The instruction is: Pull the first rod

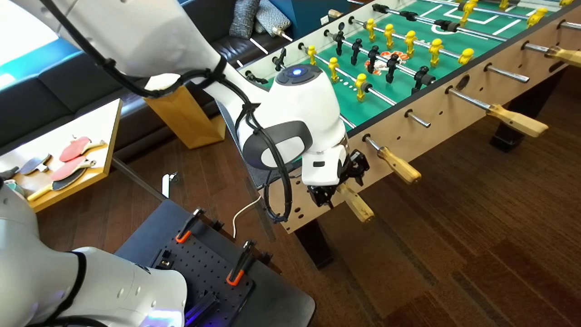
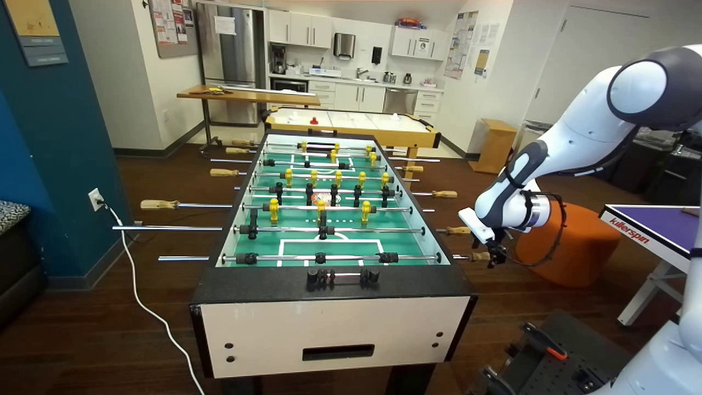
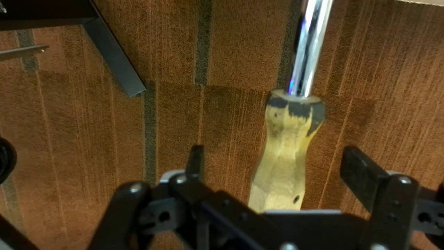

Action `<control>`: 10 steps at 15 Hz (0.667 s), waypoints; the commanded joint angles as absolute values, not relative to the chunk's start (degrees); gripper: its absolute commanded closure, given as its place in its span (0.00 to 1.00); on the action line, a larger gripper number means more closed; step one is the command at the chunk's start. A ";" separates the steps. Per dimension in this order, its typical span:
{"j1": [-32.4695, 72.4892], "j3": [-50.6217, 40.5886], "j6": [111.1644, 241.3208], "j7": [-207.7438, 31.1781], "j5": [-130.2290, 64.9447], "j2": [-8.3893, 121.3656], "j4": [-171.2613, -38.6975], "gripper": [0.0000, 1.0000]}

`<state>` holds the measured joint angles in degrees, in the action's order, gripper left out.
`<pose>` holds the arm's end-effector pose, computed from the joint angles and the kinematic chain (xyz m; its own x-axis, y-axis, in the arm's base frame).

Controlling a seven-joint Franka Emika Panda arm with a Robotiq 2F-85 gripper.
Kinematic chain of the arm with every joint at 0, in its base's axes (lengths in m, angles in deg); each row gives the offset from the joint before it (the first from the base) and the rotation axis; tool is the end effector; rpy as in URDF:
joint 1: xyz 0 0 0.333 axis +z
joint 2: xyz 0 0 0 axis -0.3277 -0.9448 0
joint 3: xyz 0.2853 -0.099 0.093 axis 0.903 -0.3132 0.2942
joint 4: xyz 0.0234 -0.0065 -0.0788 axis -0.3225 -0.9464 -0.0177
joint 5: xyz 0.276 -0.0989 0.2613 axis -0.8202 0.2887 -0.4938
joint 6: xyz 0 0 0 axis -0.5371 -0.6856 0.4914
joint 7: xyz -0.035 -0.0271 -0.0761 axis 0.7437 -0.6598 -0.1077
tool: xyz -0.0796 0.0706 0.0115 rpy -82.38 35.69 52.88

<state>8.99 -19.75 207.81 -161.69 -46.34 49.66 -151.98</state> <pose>0.4195 -0.2552 0.1591 -0.4314 -0.8982 0.0843 -0.9014 0.4253 -0.0805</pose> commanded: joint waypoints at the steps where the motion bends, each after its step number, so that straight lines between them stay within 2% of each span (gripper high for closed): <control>1: 9.77 -20.01 209.35 -161.29 -48.53 47.55 -150.26 0.00; 9: 9.64 -19.49 209.00 -160.46 -49.70 46.89 -149.59 0.00; 10: 9.63 -19.37 209.13 -160.28 -49.72 47.08 -149.82 0.25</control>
<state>9.15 -19.60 207.82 -161.58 -48.11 47.17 -149.81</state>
